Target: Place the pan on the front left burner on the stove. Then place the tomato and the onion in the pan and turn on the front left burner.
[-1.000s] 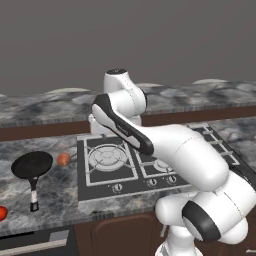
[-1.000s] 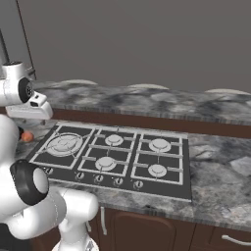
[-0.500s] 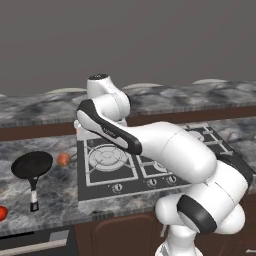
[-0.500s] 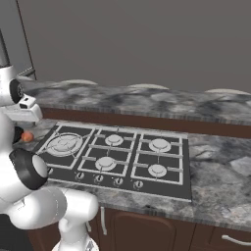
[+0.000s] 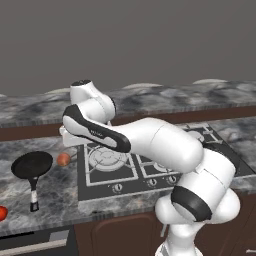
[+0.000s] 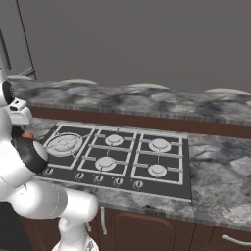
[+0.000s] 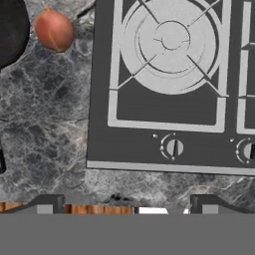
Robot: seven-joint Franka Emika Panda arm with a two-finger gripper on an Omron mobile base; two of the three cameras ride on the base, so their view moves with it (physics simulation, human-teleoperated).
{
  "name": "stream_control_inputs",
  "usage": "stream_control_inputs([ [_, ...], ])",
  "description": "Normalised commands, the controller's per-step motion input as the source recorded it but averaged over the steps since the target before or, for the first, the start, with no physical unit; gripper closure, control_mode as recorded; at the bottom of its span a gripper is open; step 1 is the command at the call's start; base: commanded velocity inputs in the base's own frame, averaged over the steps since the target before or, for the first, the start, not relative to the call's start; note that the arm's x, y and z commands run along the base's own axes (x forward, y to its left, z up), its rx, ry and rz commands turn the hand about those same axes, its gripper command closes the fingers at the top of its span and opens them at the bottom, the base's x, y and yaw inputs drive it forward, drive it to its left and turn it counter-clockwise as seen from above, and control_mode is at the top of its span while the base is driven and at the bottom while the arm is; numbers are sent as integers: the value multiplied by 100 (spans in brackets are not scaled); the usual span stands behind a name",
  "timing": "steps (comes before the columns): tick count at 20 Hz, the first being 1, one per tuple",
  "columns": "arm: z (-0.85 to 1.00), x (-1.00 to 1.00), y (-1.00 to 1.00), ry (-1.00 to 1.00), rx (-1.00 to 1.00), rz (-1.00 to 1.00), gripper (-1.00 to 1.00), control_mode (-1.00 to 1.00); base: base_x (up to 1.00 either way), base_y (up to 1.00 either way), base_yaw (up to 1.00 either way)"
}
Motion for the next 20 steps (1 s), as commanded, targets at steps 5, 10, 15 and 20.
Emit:
stream_control_inputs([
  [5,-12,0,41,4,-2,0,-100,-100,0,0,0],
  [10,-12,0,37,3,0,0,-100,-100,0,0,0],
  [15,-18,0,31,3,0,0,-100,-100,0,0,0],
  [20,-20,0,34,0,-1,0,-100,-100,0,0,0],
])
